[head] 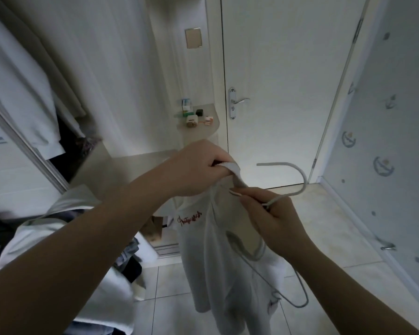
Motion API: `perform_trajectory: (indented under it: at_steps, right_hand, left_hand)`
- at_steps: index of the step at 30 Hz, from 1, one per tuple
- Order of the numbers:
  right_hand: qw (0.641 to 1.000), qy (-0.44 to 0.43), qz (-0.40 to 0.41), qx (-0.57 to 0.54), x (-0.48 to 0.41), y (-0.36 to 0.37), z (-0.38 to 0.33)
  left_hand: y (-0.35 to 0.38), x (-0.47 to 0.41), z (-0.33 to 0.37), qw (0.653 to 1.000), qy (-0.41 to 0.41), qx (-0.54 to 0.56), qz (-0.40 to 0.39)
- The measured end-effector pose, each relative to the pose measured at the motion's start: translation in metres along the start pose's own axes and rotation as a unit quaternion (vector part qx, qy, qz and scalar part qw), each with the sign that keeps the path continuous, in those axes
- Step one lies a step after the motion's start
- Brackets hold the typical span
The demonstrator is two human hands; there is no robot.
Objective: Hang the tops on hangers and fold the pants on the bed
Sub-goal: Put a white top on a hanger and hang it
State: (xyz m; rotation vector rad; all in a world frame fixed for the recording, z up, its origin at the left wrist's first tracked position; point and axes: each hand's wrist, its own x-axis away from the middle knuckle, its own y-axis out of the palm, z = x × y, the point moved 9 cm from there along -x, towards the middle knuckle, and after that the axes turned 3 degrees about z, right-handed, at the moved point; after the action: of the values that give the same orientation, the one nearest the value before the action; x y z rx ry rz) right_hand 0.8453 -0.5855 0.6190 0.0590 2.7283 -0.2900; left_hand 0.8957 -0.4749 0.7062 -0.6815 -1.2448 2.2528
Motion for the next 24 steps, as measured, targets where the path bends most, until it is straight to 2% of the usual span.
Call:
perform_trajectory:
  at_steps: [2, 4, 7, 10, 13, 17, 20, 22, 24]
  right_hand:
    - [0.999, 0.031, -0.037, -0.008, 0.003, 0.019, 0.008]
    - [0.997, 0.05, -0.06, -0.018, 0.006, 0.035, 0.014]
    - [0.995, 0.035, -0.038, -0.088, 0.006, 0.025, 0.016]
    - [0.994, 0.035, -0.015, -0.103, 0.007, 0.004, 0.022]
    - [0.995, 0.029, -0.003, -0.091, 0.002, -0.003, 0.022]
    - [0.994, 0.038, 0.013, -0.1, -0.002, -0.001, 0.031]
    - [0.998, 0.027, 0.036, -0.04, -0.005, -0.004, 0.035]
    - [0.996, -0.006, 0.088, 0.012, -0.004, -0.019, 0.034]
    - [0.984, -0.057, 0.146, 0.08, 0.007, -0.037, 0.032]
  left_hand:
    - [0.004, 0.002, 0.002, 1.0, 0.003, 0.018, 0.0]
    - [0.017, 0.002, 0.0, 0.999, -0.014, 0.027, -0.032]
    - [0.029, 0.011, -0.02, 0.993, -0.051, 0.003, -0.106]
    - [0.026, 0.025, -0.04, 0.989, -0.048, -0.058, -0.126]
    - [0.034, 0.036, -0.032, 0.987, 0.006, -0.138, -0.083]
    - [0.048, 0.045, -0.018, 0.982, 0.015, -0.185, -0.011]
    - [0.053, 0.049, -0.031, 0.985, -0.008, -0.17, -0.006]
    - [0.056, 0.056, -0.048, 0.989, -0.042, -0.143, 0.004]
    - [0.052, 0.069, -0.064, 0.989, -0.084, -0.104, 0.063]
